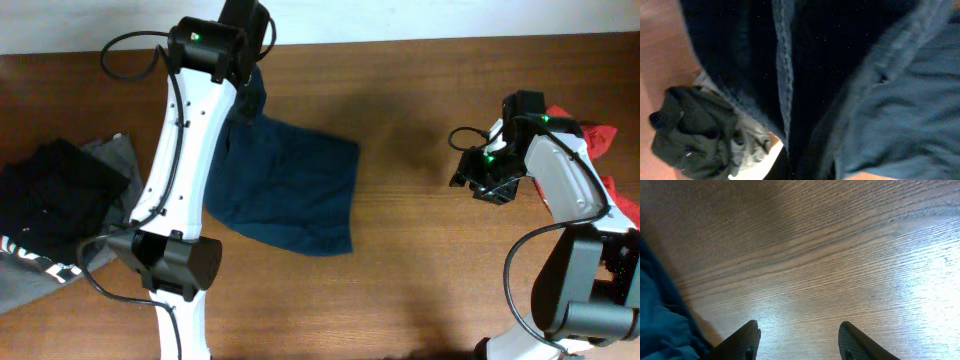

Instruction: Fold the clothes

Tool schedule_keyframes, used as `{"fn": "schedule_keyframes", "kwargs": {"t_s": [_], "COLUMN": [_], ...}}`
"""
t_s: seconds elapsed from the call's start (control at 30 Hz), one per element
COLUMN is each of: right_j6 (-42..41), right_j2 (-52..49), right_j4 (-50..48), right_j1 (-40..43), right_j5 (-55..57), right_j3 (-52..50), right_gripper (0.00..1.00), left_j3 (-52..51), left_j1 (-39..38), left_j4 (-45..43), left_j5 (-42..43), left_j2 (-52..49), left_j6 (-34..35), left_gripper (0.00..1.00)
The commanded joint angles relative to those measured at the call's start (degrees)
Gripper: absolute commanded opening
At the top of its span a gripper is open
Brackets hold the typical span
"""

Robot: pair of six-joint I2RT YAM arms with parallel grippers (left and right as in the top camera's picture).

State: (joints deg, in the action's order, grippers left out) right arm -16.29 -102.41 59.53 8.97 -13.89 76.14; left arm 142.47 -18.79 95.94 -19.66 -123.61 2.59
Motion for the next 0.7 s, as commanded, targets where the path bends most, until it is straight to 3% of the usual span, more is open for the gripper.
{"fn": "schedule_keyframes", "kwargs": {"t_s": [0.0, 0.47, 0.67], "right_j6": [-0.1, -0.1, -0.1], "right_j2": [0.0, 0.0, 0.0], "right_j4": [-0.2, 0.1, 0.1], "right_j1": [0.1, 0.1, 0.1], "right_j5": [1.0, 0.9, 0.9], "right_j3": [-0.2, -0.2, -0.2], "right_gripper": [0.56, 0.56, 0.56], "left_j3": [-0.2, -19.1, -19.2], "left_j1": [-2.6, -10.0, -12.4], "left_j4": [-0.3, -9.3, -9.9], "left_j5": [4.5, 7.5, 2.6], "left_j2": [1.0, -2.9, -2.6], "left_j6": [0.1, 12.0, 12.4], "left_gripper": [0.00, 0.00, 0.00]}}
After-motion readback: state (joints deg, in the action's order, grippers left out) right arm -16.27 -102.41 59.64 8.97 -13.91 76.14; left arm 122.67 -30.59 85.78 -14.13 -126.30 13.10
